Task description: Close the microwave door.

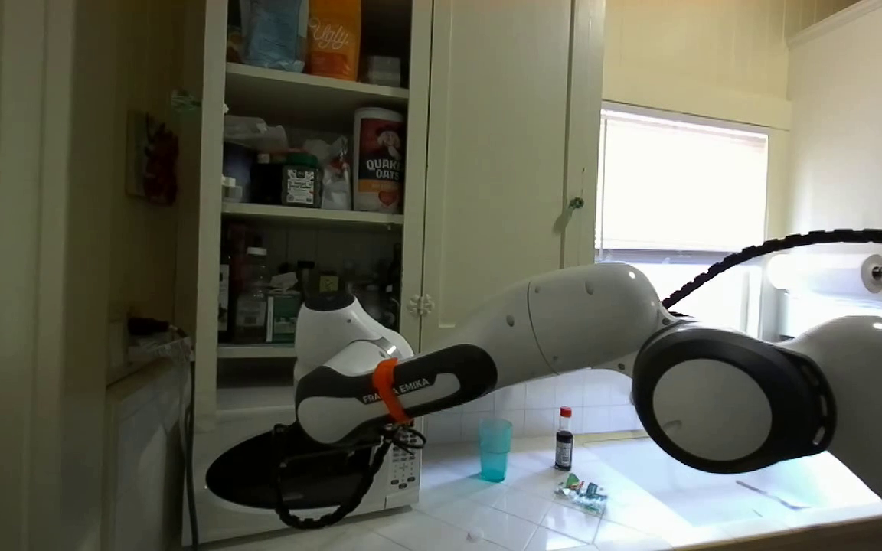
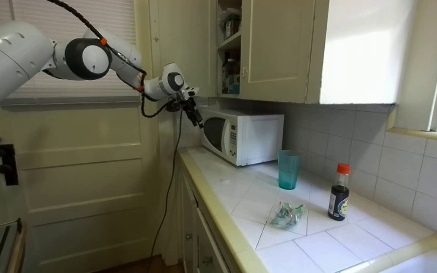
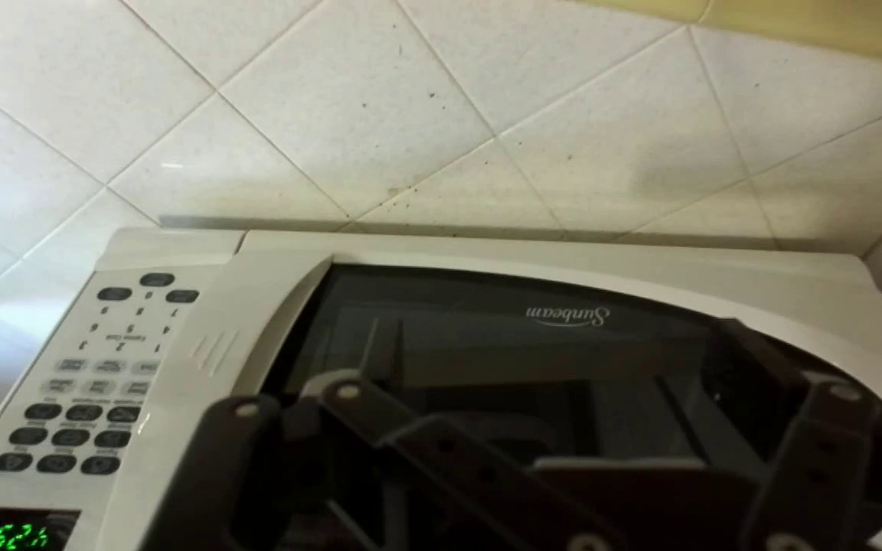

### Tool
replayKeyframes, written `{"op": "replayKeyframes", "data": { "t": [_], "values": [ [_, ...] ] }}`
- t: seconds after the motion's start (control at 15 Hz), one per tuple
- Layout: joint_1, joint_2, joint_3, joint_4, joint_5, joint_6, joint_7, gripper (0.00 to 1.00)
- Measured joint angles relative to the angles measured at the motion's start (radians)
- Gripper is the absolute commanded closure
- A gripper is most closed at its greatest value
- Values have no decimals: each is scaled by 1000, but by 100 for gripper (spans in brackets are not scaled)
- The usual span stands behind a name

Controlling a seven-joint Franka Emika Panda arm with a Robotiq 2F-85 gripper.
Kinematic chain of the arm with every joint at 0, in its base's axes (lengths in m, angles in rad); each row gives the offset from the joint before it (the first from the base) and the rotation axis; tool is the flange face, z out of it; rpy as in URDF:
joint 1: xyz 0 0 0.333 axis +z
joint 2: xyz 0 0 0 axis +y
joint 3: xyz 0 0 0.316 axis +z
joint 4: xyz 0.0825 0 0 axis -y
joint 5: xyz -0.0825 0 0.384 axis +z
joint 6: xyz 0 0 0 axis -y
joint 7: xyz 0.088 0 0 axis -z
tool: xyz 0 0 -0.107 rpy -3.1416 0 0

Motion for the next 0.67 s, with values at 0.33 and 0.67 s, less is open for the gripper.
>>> {"op": "replayKeyframes", "data": {
  "t": [0.33, 0.67],
  "values": [
    [-4, 7, -20, -28, -5, 30, 52, 0],
    [5, 13, -45, -10, -49, 30, 51, 0]
  ]
}}
